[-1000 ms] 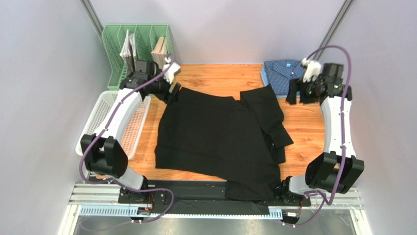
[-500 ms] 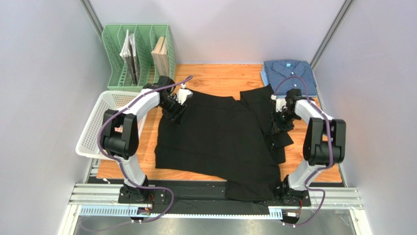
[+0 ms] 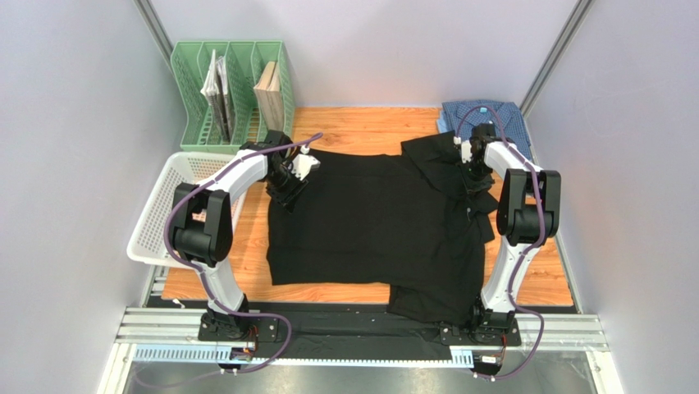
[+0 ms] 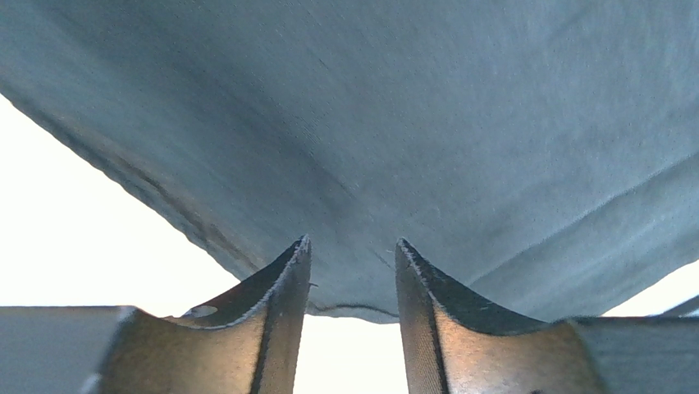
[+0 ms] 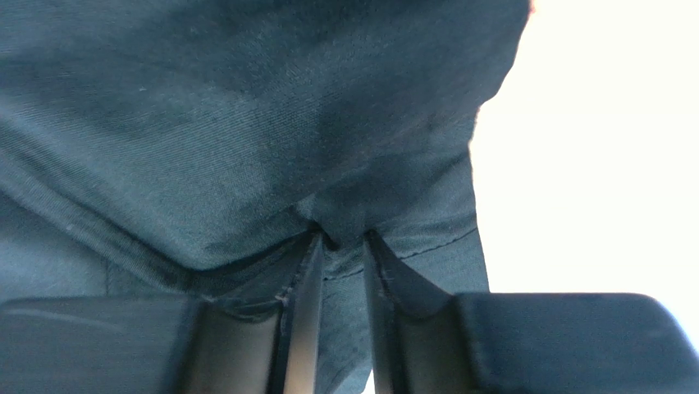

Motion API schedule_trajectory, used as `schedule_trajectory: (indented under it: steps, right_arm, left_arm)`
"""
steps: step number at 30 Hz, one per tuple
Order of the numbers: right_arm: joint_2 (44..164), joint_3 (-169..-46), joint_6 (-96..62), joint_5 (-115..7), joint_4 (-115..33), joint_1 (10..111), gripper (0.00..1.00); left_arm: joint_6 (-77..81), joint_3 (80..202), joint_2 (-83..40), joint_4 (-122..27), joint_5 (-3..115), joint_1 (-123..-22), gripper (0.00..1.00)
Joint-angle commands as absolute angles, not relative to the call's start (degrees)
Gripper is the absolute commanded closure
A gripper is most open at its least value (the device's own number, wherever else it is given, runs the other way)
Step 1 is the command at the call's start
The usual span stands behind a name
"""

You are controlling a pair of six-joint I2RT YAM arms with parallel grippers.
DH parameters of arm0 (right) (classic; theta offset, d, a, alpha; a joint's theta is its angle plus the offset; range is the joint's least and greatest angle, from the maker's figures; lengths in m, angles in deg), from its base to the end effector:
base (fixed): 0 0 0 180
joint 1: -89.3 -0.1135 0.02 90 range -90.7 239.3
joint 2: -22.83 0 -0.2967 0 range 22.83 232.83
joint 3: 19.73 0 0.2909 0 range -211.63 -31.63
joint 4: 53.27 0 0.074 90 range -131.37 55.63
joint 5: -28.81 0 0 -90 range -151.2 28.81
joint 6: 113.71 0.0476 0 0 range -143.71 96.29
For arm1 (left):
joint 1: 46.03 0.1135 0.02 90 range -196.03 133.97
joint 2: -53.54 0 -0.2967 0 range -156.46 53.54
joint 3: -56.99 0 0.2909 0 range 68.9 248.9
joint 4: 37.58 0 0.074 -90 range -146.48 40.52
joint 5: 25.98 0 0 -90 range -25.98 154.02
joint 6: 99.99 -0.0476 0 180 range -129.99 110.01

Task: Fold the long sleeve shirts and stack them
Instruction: Flatten the shirt out, then fold the shirt

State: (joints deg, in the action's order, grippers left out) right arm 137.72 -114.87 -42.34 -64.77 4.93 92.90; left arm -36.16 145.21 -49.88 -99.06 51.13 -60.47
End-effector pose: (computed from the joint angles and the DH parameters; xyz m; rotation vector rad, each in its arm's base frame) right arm 0.4430 -0.0308 0.1655 -0.3753 2.9195 -0.1502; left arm 0.3821 -0.1094 0.2087 1.0329 2.6824 -0.2887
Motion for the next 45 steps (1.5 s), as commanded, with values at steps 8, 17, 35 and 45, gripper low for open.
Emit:
schedule_trajectory:
  steps: [8, 17, 35, 45]
  right_arm:
    - [127.2, -122.4, -45.4, -51.7, 17.9, 97.0, 0.33]
    - [136.7, -126.7, -43.9, -48.0, 18.3, 103.3, 0.23]
    - [140.9, -122.9, -44.4, -42.1, 21.1, 107.6, 0.62]
    - [130.9, -129.3, -42.9, -35.7, 26.2, 107.9, 0.95]
  left_arm:
    - [-38.0, 141.1, -46.1, -102.8, 51.4, -60.2, 0.43]
    - [-38.2, 144.6, -44.0, -104.7, 46.4, -60.2, 0.26]
    - [-37.7, 147.4, -44.2, -104.3, 44.5, -60.2, 0.30]
    - [-37.1, 155.0, -46.0, -103.9, 43.2, -58.3, 0.37]
